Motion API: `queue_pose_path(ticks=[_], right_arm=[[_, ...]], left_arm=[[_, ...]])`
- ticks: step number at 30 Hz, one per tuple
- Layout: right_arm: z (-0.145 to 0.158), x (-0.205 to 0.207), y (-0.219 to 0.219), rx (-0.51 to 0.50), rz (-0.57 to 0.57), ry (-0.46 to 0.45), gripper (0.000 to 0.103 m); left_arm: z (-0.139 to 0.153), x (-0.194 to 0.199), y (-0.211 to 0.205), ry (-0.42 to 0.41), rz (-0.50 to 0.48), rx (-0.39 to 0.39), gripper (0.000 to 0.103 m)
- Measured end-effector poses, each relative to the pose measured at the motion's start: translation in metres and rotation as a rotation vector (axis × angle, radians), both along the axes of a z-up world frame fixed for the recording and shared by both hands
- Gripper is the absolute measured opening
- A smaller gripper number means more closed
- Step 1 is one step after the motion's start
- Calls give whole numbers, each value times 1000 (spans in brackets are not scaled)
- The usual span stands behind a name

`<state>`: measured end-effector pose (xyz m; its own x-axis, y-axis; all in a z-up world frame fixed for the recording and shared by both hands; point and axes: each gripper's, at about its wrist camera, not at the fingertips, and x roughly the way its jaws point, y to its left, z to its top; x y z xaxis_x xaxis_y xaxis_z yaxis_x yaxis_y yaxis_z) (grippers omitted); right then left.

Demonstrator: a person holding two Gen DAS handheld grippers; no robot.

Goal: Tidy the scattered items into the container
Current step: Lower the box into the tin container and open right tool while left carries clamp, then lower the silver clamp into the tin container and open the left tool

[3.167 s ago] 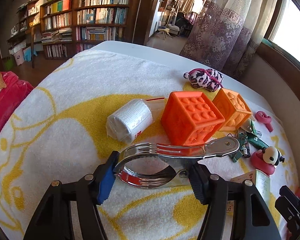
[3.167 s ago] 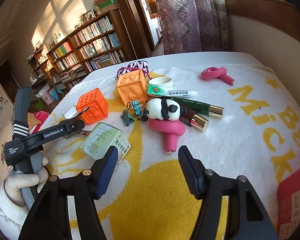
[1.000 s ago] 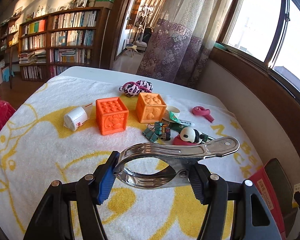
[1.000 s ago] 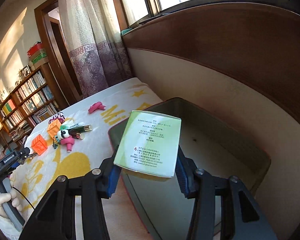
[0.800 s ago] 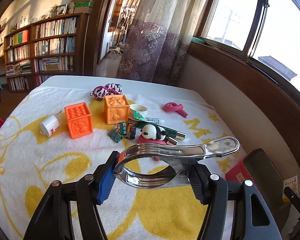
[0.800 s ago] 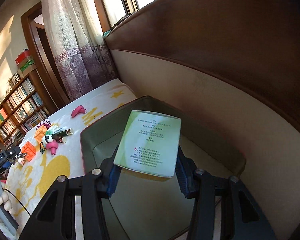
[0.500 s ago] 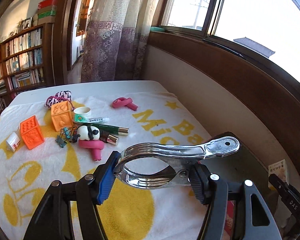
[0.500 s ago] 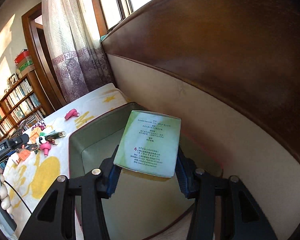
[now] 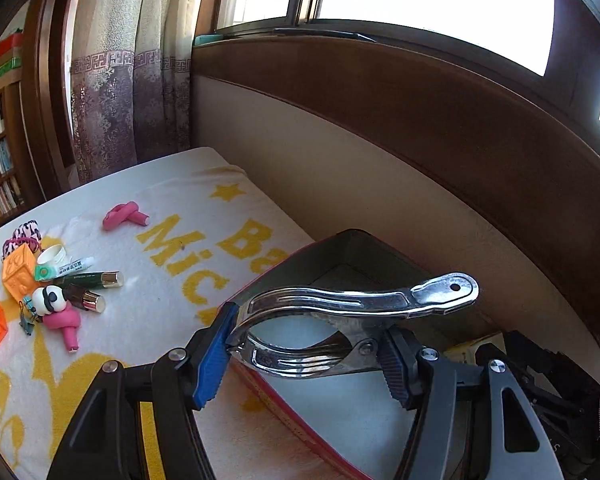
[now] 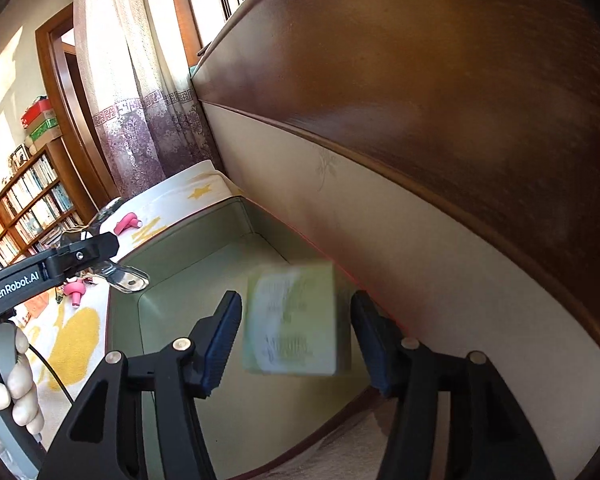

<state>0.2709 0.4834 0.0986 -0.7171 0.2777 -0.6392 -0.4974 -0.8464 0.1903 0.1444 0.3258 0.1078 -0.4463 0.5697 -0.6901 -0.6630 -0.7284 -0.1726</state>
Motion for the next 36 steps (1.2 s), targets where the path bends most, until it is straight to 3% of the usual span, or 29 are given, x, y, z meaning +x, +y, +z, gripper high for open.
queue_pose_path(ticks=[7, 11, 24, 36], right_arm=[[1, 7, 1, -2, -8, 10, 69], [0, 6, 0, -5, -5, 9, 69], [4, 3, -3, -4, -14, 24, 74], [16, -18, -40, 4, 68, 32, 75]], left_arm=[[-15, -7, 2, -70, 17, -20, 68], [-17, -15, -7, -81, 64, -12, 81], [-13, -27, -32, -85, 106, 16, 81], [-14, -41, -79, -95, 179, 34, 81]])
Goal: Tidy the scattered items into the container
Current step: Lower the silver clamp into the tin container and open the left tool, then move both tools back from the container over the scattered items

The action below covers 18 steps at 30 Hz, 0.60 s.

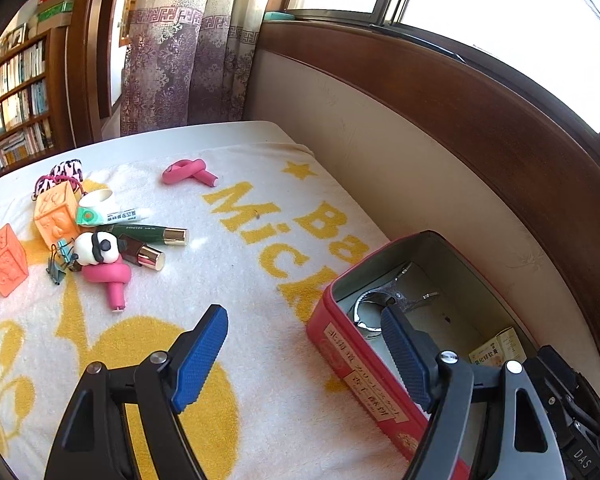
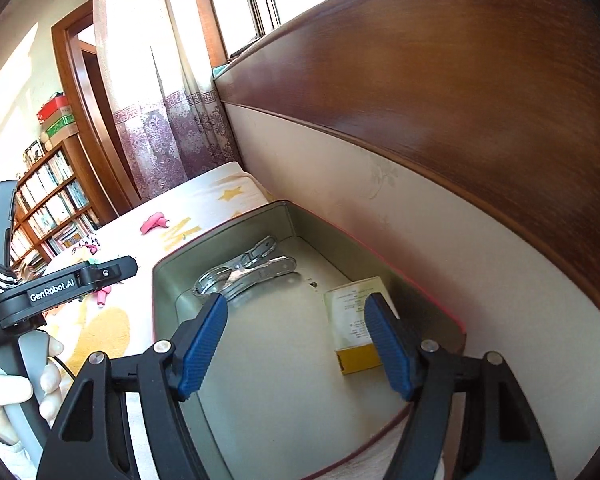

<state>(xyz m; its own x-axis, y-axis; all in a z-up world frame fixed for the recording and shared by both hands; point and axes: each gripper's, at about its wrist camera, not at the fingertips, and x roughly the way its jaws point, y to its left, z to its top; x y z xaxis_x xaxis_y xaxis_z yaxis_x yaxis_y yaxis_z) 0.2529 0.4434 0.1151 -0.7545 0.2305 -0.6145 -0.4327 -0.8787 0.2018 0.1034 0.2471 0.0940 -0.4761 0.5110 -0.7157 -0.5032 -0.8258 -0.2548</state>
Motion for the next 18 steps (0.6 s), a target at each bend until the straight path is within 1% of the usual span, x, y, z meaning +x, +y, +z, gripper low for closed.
queue_pose_path(ticks=[4, 7, 11, 18], right_arm=[[9, -15, -24, 12, 57, 18, 75], [14, -30, -47, 14, 117, 28, 77], [18, -53, -80, 0, 204, 33, 79], [18, -96, -143, -14, 348, 30, 79]], left_arm=[[3, -8, -32, 6, 52, 10, 81], [3, -18, -63, 5, 110, 15, 81], [1, -32, -114, 4, 208, 18, 81], [-7, -56, -212, 5, 396, -10, 81]])
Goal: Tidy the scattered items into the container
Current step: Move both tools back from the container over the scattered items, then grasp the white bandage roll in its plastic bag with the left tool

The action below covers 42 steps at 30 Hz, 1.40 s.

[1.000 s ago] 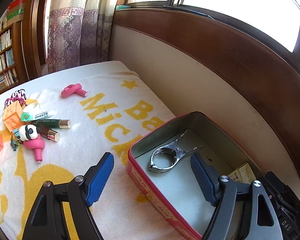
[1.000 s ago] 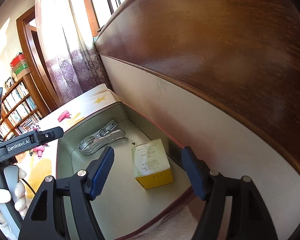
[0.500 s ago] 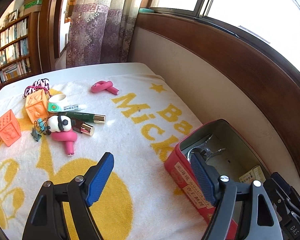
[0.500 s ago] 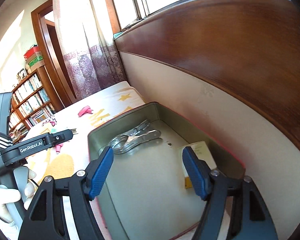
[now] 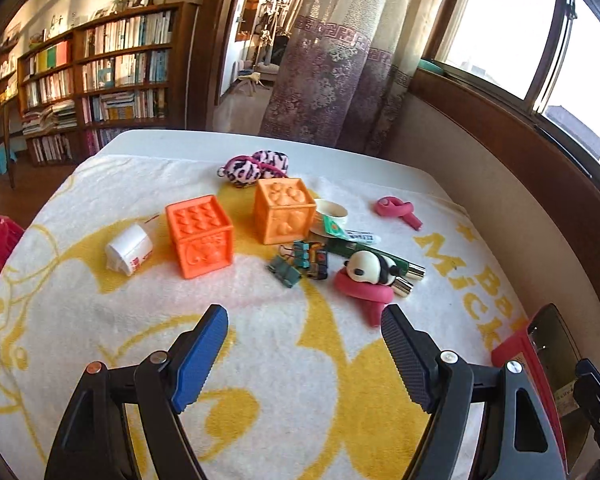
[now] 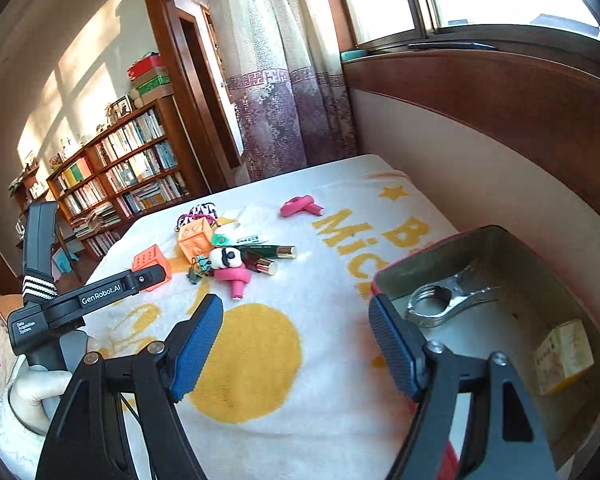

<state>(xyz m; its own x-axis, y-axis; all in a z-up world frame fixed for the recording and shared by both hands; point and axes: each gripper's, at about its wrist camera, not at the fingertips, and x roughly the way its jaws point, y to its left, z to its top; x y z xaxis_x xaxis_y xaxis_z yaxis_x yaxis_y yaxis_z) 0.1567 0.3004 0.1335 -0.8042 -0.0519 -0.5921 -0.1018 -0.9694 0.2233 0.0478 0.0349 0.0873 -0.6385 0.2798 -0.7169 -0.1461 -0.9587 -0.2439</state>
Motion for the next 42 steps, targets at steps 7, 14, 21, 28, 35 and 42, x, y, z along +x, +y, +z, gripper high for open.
queue_pose_path(ticks=[7, 14, 21, 28, 35, 42], right_arm=[[-8, -39, -43, -13, 75, -27, 79], [-29, -69, -65, -13, 98, -56, 79], [-56, -80, -63, -46, 107, -99, 79], [-74, -87, -52, -99, 101, -133, 79], [-79, -89, -52, -101, 119, -143, 79], [-83, -92, -53, -100, 117, -157, 79]], left_arm=[[-12, -21, -88, -24, 179, -27, 81], [-23, -49, -123, -34, 246, -128, 81], [-46, -79, -100, -65, 170, -225, 81], [-70, -118, -88, -106, 148, -296, 81], [-77, -126, -89, -126, 154, -250, 37], [-59, -106, -83, -81, 128, -202, 37]])
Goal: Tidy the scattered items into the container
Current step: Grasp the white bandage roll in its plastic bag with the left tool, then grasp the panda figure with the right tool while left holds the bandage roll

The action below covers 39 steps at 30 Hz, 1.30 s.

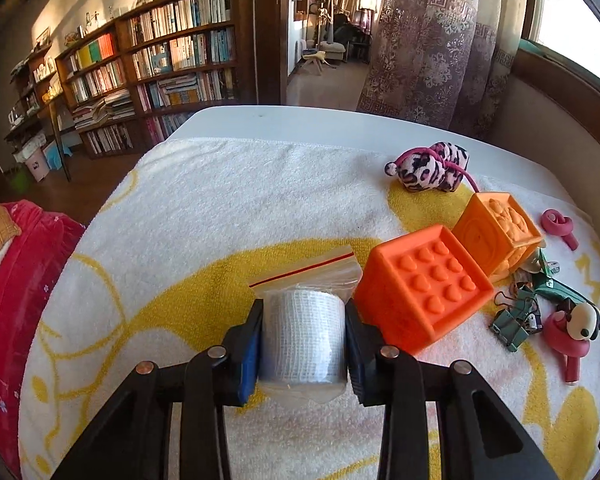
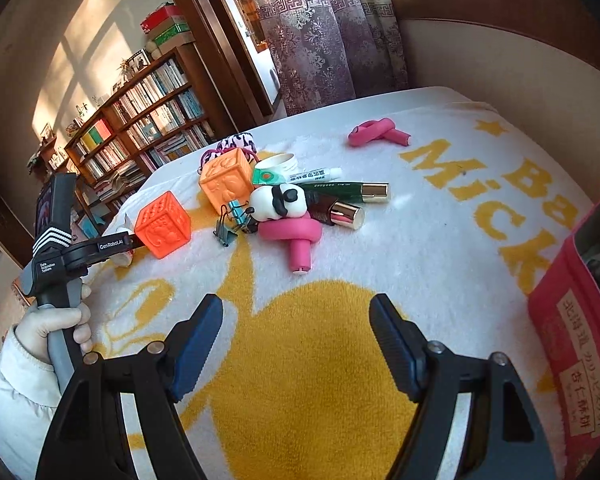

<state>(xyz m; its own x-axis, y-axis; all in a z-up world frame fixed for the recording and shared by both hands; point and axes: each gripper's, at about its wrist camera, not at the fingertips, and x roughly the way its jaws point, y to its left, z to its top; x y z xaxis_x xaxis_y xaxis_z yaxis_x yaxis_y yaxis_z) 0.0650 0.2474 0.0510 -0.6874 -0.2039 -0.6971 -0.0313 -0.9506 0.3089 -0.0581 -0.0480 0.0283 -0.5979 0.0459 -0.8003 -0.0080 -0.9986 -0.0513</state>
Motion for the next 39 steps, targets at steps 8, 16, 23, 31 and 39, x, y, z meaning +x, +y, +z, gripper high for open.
queue_pose_path(ticks=[8, 16, 23, 31, 39], right_arm=[[-6, -2, 6, -1, -27, -16, 79], [-8, -2, 3, 25, -29, -11, 79], [8, -11, -3, 8, 6, -52, 79], [18, -69, -19, 65, 38, -53, 79], [-6, -112, -21, 79, 2, -106, 79]], left_arm=[[29, 41, 17, 62, -85, 70, 37], [18, 59, 35, 41, -140, 128, 37], [11, 64, 40, 36, -166, 125, 37], [13, 68, 39, 42, -171, 142, 37], [11, 67, 39, 36, -172, 145, 37]])
